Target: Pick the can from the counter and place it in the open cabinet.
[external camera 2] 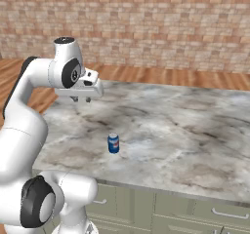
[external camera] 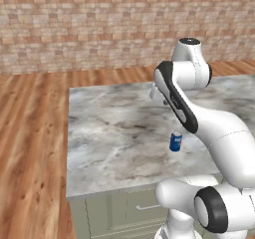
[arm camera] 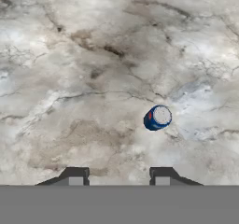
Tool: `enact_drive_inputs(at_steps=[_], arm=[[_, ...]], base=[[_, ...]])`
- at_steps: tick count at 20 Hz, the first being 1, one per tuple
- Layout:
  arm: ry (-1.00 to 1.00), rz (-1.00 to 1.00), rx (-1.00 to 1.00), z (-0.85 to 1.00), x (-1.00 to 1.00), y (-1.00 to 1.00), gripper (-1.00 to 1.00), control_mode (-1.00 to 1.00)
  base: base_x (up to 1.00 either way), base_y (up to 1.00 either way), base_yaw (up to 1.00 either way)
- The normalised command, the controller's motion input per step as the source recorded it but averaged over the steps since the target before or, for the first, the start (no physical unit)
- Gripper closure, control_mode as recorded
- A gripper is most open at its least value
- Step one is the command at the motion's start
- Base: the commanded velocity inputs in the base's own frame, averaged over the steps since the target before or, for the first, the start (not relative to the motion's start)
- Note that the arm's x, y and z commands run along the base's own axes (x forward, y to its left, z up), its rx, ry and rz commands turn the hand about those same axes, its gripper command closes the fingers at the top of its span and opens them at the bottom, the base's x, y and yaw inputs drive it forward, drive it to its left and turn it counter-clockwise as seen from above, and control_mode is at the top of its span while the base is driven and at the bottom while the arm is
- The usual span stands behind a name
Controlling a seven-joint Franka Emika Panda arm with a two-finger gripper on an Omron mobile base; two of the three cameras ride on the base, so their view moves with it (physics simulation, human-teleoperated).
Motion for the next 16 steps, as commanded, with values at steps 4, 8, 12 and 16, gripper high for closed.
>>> enact_drive_inputs(at_steps=[4, 8, 12, 16], arm=[[0.01, 0.0, -0.02, -0.13, -0.08, 0.0, -1.0, -1.0], [0.0, 0.0, 0.0, -0.17, -0.21, 0.0, -1.0, -1.0], [0.07, 0.0, 0.0, -0.13, -0.09, 0.0, -1.0, -1.0], [0.09, 0.0, 0.0, -0.07, 0.0, 0.0, -1.0, -1.0]], base=[[0.0, 0.0, 0.0], [0.0, 0.0, 0.0], [0.0, 0.0, 0.0], [0.0, 0.0, 0.0]])
